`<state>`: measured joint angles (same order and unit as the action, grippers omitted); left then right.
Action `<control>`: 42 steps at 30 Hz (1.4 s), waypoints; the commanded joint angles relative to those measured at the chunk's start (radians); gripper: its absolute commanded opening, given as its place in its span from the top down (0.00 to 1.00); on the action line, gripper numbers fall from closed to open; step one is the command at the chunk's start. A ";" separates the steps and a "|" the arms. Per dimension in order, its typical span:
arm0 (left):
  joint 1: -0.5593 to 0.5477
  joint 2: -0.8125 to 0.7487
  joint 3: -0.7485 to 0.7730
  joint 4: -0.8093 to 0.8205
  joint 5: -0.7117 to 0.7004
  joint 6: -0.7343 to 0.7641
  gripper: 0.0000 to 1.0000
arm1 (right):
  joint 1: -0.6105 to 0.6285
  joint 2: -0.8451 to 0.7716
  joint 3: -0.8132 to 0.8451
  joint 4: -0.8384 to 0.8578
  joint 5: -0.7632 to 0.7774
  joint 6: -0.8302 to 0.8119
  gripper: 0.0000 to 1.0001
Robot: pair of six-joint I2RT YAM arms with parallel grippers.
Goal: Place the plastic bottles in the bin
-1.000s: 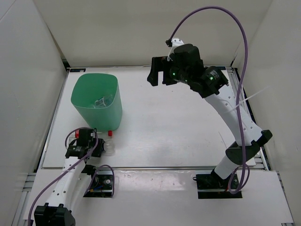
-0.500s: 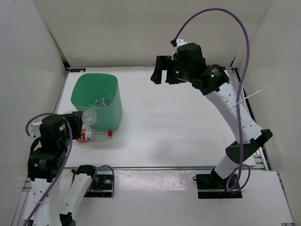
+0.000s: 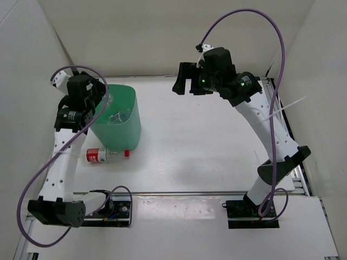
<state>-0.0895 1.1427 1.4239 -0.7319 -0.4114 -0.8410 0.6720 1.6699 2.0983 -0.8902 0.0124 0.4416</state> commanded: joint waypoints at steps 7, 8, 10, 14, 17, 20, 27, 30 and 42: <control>0.026 -0.191 -0.042 0.042 -0.054 -0.052 0.00 | -0.035 -0.061 -0.026 0.004 0.050 -0.021 0.00; 0.040 -0.243 -0.072 0.042 -0.035 -0.065 0.00 | -0.035 -0.070 -0.026 0.004 0.050 -0.021 0.00; 0.072 -0.290 -0.103 -0.047 -0.026 -0.205 0.00 | -0.045 -0.070 -0.038 -0.007 0.050 -0.021 0.00; 0.082 -0.440 -0.367 -0.193 0.017 -0.493 0.00 | -0.045 -0.079 -0.057 -0.016 0.050 -0.021 0.00; 0.082 -0.625 -0.556 -0.112 0.003 -0.665 0.00 | -0.045 -0.079 -0.057 -0.026 0.031 -0.021 0.00; 0.082 -0.787 -0.788 -0.008 0.035 -0.788 0.00 | -0.045 -0.079 -0.057 -0.026 0.021 -0.030 0.00; 0.082 -0.864 -1.017 0.077 0.016 -0.828 0.00 | -0.045 -0.088 -0.084 -0.026 0.003 -0.030 0.00; 0.082 -0.854 -1.077 0.104 0.016 -0.828 0.00 | -0.054 -0.098 -0.106 -0.026 0.003 -0.030 0.00; 0.082 -0.744 -1.240 0.334 -0.004 -0.797 0.00 | -0.072 -0.157 -0.144 -0.035 -0.006 -0.049 0.00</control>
<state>-0.0120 0.3748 0.1970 -0.4999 -0.3866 -1.6539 0.6014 1.5517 1.9644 -0.9413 0.0177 0.4210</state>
